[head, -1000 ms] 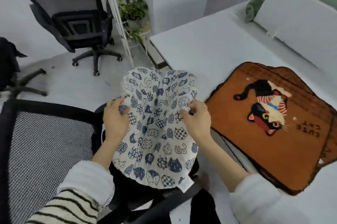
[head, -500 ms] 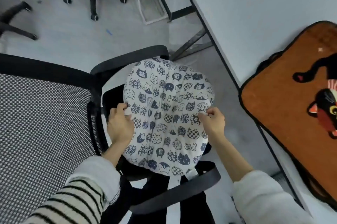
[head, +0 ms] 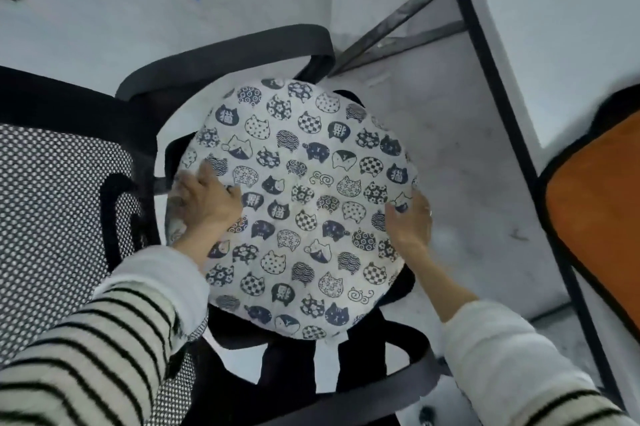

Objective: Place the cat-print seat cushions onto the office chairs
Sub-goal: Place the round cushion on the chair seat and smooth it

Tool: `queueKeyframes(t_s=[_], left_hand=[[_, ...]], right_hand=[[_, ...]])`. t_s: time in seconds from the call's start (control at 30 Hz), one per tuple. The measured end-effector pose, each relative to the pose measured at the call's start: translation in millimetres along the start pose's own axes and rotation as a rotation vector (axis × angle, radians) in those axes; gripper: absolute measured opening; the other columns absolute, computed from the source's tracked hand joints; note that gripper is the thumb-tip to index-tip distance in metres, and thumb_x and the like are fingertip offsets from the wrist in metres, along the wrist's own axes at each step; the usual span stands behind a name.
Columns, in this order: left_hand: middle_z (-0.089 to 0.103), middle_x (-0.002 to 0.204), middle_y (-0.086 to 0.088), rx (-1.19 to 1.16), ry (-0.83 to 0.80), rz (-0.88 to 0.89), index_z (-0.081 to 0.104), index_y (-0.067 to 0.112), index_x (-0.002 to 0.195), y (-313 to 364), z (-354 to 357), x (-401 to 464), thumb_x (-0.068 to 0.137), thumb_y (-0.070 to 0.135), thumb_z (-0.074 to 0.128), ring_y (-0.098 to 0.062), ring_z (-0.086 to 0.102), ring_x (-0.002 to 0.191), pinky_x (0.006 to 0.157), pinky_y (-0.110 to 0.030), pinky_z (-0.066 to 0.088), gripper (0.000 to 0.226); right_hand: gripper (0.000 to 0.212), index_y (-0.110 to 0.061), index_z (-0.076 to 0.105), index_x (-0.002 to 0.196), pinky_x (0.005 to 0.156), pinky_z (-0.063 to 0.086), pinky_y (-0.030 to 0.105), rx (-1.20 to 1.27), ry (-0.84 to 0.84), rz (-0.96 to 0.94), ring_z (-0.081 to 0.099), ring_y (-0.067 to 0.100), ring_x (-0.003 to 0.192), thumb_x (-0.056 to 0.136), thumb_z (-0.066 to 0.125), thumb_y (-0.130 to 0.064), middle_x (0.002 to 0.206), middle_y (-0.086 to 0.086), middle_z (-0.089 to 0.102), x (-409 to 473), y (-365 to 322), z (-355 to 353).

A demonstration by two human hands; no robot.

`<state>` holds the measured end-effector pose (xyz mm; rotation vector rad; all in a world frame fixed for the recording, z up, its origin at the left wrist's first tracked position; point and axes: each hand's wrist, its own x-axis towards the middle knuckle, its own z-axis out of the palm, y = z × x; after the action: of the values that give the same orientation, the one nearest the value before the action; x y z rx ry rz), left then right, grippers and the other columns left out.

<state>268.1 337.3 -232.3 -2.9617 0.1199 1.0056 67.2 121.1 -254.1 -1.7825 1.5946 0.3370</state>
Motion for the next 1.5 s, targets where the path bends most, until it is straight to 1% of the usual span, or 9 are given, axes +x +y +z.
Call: queueKeyframes(t_s=[0.17, 0.3, 0.4, 0.5, 0.67, 0.77, 0.9, 1.23, 1.5], left_hand=[[-0.004, 0.158, -0.012, -0.039, 0.196, 0.273, 0.003, 0.034, 0.147, 38.3, -10.5, 79.9, 0.091, 0.059, 0.033, -0.036, -0.001, 0.145, 0.109, -0.069, 0.007, 0.068], [0.018, 0.153, -0.015, -0.02, 0.16, 0.322, 0.005, 0.041, 0.146, 60.8, -15.3, 107.8, 0.087, 0.068, 0.027, -0.036, 0.019, 0.14, 0.107, -0.065, 0.016, 0.068], [0.037, 0.136, -0.018, -0.027, 0.279, 0.295, 0.015, 0.039, 0.145, 55.3, -8.1, 98.9, 0.086, 0.068, 0.03, -0.037, 0.038, 0.121, 0.097, -0.056, 0.033, 0.067], [0.041, 0.128, -0.018, -0.051, 0.383, 0.267, 0.022, 0.037, 0.142, 46.1, -5.4, 84.3, 0.087, 0.065, 0.034, -0.038, 0.041, 0.114, 0.092, -0.053, 0.037, 0.063], [0.035, 0.138, -0.019, -0.028, 0.26, 0.145, 0.016, 0.036, 0.145, 39.9, -3.3, 86.9, 0.09, 0.062, 0.027, -0.04, 0.036, 0.122, 0.095, -0.057, 0.033, 0.061], [0.015, 0.154, -0.015, 0.024, 0.209, 0.119, 0.004, 0.036, 0.147, 43.6, -0.3, 96.0, 0.092, 0.059, 0.019, -0.04, 0.02, 0.138, 0.104, -0.066, 0.021, 0.062], [-0.003, 0.159, -0.01, 0.098, 0.331, 0.375, 0.001, 0.037, 0.148, 73.0, 14.6, 94.2, 0.093, 0.059, 0.014, -0.036, -0.002, 0.145, 0.104, -0.074, 0.002, 0.06], [0.001, 0.159, -0.009, 0.181, 0.462, 0.388, -0.002, 0.04, 0.147, 88.5, 53.3, 118.7, 0.092, 0.059, 0.005, -0.037, 0.003, 0.145, 0.103, -0.075, -0.001, 0.059], [0.001, 0.16, -0.002, 0.132, 0.4, 0.362, 0.003, 0.04, 0.147, 42.5, 38.8, 85.1, 0.093, 0.061, 0.014, -0.03, 0.002, 0.146, 0.106, -0.072, 0.003, 0.059]], right_hand=[[0.066, -0.026, 0.012, 0.15, 0.116, 0.006, 0.057, -0.247, 0.006, -0.383, 0.007, 0.025, 0.147, 0.095, 0.039, -0.05, 0.159, 0.002, 0.01, 62.8, -67.6, 9.5], [0.069, -0.028, 0.012, 0.15, 0.113, 0.017, 0.056, -0.37, -0.086, -0.425, 0.019, 0.03, 0.142, 0.092, 0.034, -0.059, 0.156, 0.008, 0.02, 83.9, -100.2, 23.4], [0.067, -0.028, 0.021, 0.147, 0.108, 0.023, 0.055, -0.379, 0.025, -0.472, 0.028, 0.031, 0.135, 0.091, 0.035, -0.061, 0.149, 0.012, 0.032, 73.7, -99.8, 29.0], [0.062, -0.029, 0.03, 0.143, 0.104, 0.028, 0.053, -0.408, 0.095, -0.571, 0.034, 0.03, 0.13, 0.09, 0.036, -0.061, 0.143, 0.011, 0.04, 63.3, -98.7, 26.5], [0.064, -0.029, 0.026, 0.145, 0.107, 0.025, 0.054, -0.561, 0.005, -0.614, 0.03, 0.03, 0.135, 0.091, 0.035, -0.062, 0.147, 0.01, 0.036, 68.2, -108.7, 23.9], [0.065, -0.03, 0.016, 0.149, 0.113, 0.012, 0.06, -0.58, 0.031, -0.592, 0.012, 0.028, 0.145, 0.093, 0.031, -0.059, 0.158, 0.007, 0.015, 65.7, -106.7, 34.1], [0.063, -0.036, 0.015, 0.148, 0.11, 0.009, 0.068, -0.708, 0.102, -0.916, 0.006, 0.031, 0.147, 0.092, 0.026, -0.063, 0.16, 0.005, 0.009, 58.8, -104.6, 63.0], [0.059, -0.03, 0.03, 0.146, 0.106, 0.013, 0.07, -0.733, 0.205, -1.118, 0.022, 0.038, 0.142, 0.094, 0.027, -0.058, 0.157, 0.009, 0.021, 96.9, -112.7, 112.0], [0.059, -0.037, 0.016, 0.148, 0.11, 0.009, 0.067, -0.736, 0.12, -0.957, 0.011, 0.024, 0.147, 0.094, 0.022, -0.059, 0.159, 0.002, 0.013, 76.2, -84.6, 75.5]])
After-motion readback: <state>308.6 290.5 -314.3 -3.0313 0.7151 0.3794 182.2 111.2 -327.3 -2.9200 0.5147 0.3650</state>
